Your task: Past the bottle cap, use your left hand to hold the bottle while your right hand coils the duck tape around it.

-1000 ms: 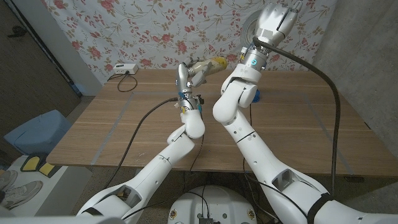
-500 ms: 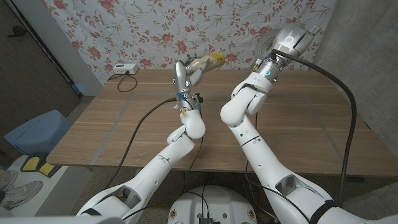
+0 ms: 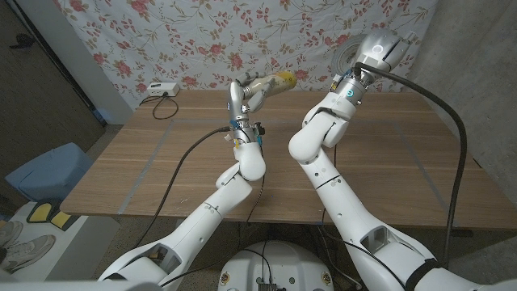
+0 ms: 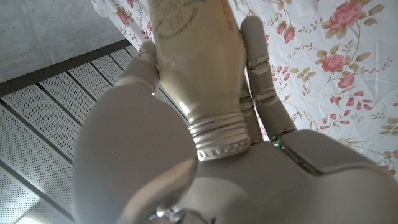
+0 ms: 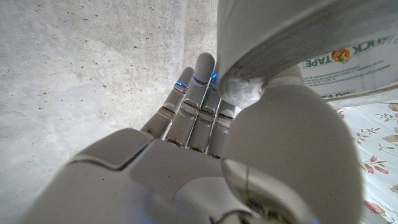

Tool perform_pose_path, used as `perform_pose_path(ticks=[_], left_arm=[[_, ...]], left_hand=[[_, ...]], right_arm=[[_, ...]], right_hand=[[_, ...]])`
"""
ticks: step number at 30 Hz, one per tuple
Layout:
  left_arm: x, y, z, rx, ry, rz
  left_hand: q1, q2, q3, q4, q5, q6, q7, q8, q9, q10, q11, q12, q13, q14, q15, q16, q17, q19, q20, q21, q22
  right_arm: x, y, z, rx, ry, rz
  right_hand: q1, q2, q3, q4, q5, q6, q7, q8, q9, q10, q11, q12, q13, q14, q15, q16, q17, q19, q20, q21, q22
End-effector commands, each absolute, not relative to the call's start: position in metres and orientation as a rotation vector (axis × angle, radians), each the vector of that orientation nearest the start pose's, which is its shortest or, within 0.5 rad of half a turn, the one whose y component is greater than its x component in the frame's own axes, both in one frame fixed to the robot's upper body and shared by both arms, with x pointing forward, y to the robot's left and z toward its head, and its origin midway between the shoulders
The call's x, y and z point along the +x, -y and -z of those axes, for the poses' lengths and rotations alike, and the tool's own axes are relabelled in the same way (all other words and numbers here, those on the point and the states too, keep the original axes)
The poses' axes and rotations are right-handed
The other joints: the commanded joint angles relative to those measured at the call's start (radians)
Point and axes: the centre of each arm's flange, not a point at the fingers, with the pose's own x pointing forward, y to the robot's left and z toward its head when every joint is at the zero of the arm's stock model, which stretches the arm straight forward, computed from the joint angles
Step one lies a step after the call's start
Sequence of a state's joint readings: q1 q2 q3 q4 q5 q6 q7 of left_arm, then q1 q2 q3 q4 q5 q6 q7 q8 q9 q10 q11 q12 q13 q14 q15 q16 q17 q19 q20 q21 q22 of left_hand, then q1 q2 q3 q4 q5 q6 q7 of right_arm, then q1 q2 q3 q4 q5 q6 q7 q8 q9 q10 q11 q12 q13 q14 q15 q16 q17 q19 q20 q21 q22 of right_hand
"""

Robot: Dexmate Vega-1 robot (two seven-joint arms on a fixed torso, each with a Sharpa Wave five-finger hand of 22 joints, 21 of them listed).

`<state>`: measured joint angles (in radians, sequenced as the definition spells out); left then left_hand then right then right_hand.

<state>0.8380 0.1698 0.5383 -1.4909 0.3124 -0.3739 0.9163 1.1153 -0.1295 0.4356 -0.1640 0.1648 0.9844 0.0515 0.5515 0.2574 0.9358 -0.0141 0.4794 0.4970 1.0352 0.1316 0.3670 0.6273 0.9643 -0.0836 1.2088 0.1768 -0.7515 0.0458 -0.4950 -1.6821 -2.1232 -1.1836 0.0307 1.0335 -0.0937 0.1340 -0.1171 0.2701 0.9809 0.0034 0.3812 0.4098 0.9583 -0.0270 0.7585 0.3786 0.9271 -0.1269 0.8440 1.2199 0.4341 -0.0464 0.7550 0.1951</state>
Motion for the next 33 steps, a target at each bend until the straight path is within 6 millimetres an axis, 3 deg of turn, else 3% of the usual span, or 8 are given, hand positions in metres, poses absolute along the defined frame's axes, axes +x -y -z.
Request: perform_pose_path(ticks=[1, 5, 12, 21, 27, 33], left_arm=[[0.57, -0.094, -0.039, 0.017, 0.943, 0.107], [0.573, -0.093, -0.039, 0.015, 0.896, 0.187], [0.59, -0.088, -0.039, 0.001, 0.728, 0.381], [0.604, -0.077, -0.032, 0.001, 0.602, 0.528], [0.601, -0.071, -0.027, 0.027, 0.596, 0.516], [0.578, -0.064, -0.015, 0.177, 0.773, 0.208]], left_hand=[[0.165, 0.157, 0.05, 0.007, 0.007, 0.003, 0.003, 0.003, 0.003, 0.08, -0.076, 0.0, 0.256, 0.327, -0.361, 0.006, 0.003, -0.054, -0.106, 0.002, -0.001], [0.165, 0.157, 0.051, 0.008, 0.007, 0.003, 0.003, 0.002, 0.002, 0.084, -0.076, -0.003, 0.255, 0.328, -0.361, 0.008, 0.005, -0.055, -0.107, 0.003, -0.001], [0.165, 0.158, 0.051, 0.008, 0.007, 0.004, 0.003, 0.001, 0.002, 0.08, -0.078, -0.006, 0.259, 0.326, -0.361, 0.006, 0.004, -0.056, -0.106, 0.004, -0.001], [0.166, 0.158, 0.052, 0.007, 0.007, 0.003, 0.003, -0.001, 0.001, 0.083, -0.073, -0.011, 0.26, 0.326, -0.362, 0.007, 0.004, -0.058, -0.106, 0.005, -0.001], [0.166, 0.158, 0.052, 0.006, 0.007, 0.004, 0.006, -0.001, 0.0, 0.086, -0.072, -0.014, 0.259, 0.326, -0.362, 0.007, 0.005, -0.058, -0.106, 0.006, -0.001], [0.166, 0.158, 0.051, 0.006, 0.007, 0.006, 0.004, -0.002, 0.0, 0.086, -0.074, -0.015, 0.263, 0.326, -0.362, 0.007, 0.004, -0.058, -0.106, 0.007, -0.001]], right_arm=[[0.455, 0.148, -0.163, -1.221, 0.326, 1.572], [0.45, 0.143, -0.168, -1.206, 0.346, 1.554], [0.434, 0.113, -0.181, -1.206, 0.452, 1.543], [0.417, 0.088, -0.192, -1.191, 0.553, 1.556], [0.409, 0.076, -0.195, -1.184, 0.584, 1.557], [0.405, 0.072, -0.196, -1.175, 0.601, 1.543]], right_hand=[[0.241, 0.241, 0.001, 0.003, 0.006, 0.045, -0.035, 0.001, 0.025, 0.074, -0.067, 0.005, 0.246, 0.006, -0.096, 0.005, 0.003, -0.008, -0.012, 0.006, 0.003], [0.242, 0.241, 0.001, 0.002, 0.006, 0.048, -0.035, -0.001, 0.025, 0.076, -0.066, 0.005, 0.246, 0.006, -0.097, 0.005, 0.003, -0.008, -0.01, 0.01, 0.003], [0.244, 0.241, 0.001, 0.002, 0.007, 0.049, -0.031, -0.004, 0.024, 0.083, -0.064, 0.004, 0.242, 0.01, -0.096, 0.007, 0.003, -0.004, -0.006, 0.016, 0.002], [0.244, 0.24, 0.001, 0.002, 0.008, 0.051, -0.03, -0.006, 0.024, 0.081, -0.062, 0.003, 0.246, 0.01, -0.096, 0.007, 0.003, -0.005, -0.007, 0.022, 0.002], [0.246, 0.239, 0.001, 0.001, 0.009, 0.056, -0.026, -0.008, 0.023, 0.085, -0.061, 0.0, 0.241, 0.013, -0.096, 0.007, 0.002, -0.003, -0.003, 0.028, 0.001], [0.247, 0.239, 0.002, 0.0, 0.011, 0.059, -0.026, -0.01, 0.021, 0.089, -0.06, 0.0, 0.239, 0.017, -0.096, 0.007, 0.002, -0.001, -0.001, 0.032, 0.0]])
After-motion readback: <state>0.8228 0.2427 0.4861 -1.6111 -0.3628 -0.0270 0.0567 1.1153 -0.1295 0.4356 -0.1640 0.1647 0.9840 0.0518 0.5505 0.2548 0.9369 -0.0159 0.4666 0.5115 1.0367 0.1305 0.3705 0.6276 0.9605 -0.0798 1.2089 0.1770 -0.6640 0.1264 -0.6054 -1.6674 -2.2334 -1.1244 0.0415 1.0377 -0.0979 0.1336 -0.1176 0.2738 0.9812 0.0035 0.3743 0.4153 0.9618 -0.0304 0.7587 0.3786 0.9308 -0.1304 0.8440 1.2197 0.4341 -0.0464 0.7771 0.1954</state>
